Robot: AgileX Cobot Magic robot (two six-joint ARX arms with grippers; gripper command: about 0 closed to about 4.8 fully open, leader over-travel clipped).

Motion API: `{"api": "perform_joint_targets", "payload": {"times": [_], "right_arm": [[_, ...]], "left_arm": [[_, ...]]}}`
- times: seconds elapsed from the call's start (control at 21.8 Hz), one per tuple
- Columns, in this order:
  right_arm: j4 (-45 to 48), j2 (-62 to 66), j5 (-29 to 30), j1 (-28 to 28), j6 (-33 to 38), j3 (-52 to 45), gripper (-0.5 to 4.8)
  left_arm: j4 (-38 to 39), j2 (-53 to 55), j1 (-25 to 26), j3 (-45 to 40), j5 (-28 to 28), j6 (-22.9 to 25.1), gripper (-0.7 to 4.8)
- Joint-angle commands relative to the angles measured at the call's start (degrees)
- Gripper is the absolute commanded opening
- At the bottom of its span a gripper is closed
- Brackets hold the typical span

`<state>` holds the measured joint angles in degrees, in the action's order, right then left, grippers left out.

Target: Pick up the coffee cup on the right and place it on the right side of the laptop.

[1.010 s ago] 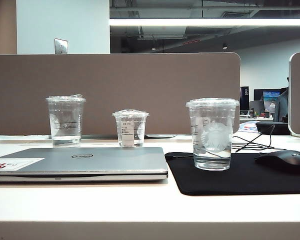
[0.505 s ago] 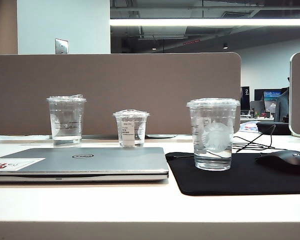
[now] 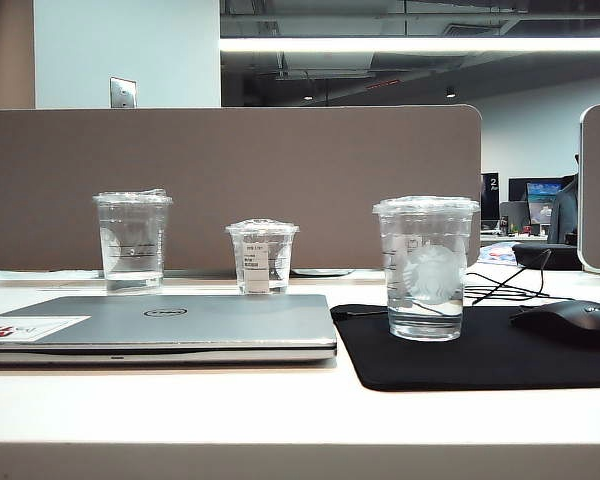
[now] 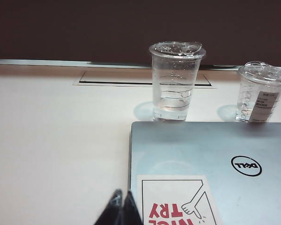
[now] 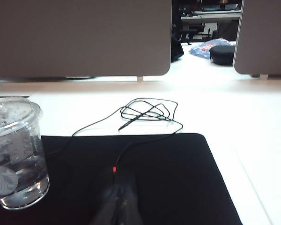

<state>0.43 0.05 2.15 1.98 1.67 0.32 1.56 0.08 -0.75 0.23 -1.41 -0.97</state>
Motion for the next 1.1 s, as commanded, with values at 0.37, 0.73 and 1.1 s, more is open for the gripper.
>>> {"api": "perform_joint_targets", "payload": {"times": [0.37,0.73,1.1], "right_arm": [[-0.39,-0.11,0.15,0.02,0.28,-0.26,-0.08],[0.68,-0.11,0.13,0.07,0.28,-0.26,-0.08],[2.84,-0.11,0.11,0.09,0.22,-0.26,-0.08]], "left_arm": [[-0.33,0.0,0.07,0.2,-0.09,0.11,-0.05],[-0.33,0.0,0.07,0.2,-0.09,0.11,-0.05],[-0.33,0.0,0.07,0.2,-0.09,0.11,-0.05]]}}
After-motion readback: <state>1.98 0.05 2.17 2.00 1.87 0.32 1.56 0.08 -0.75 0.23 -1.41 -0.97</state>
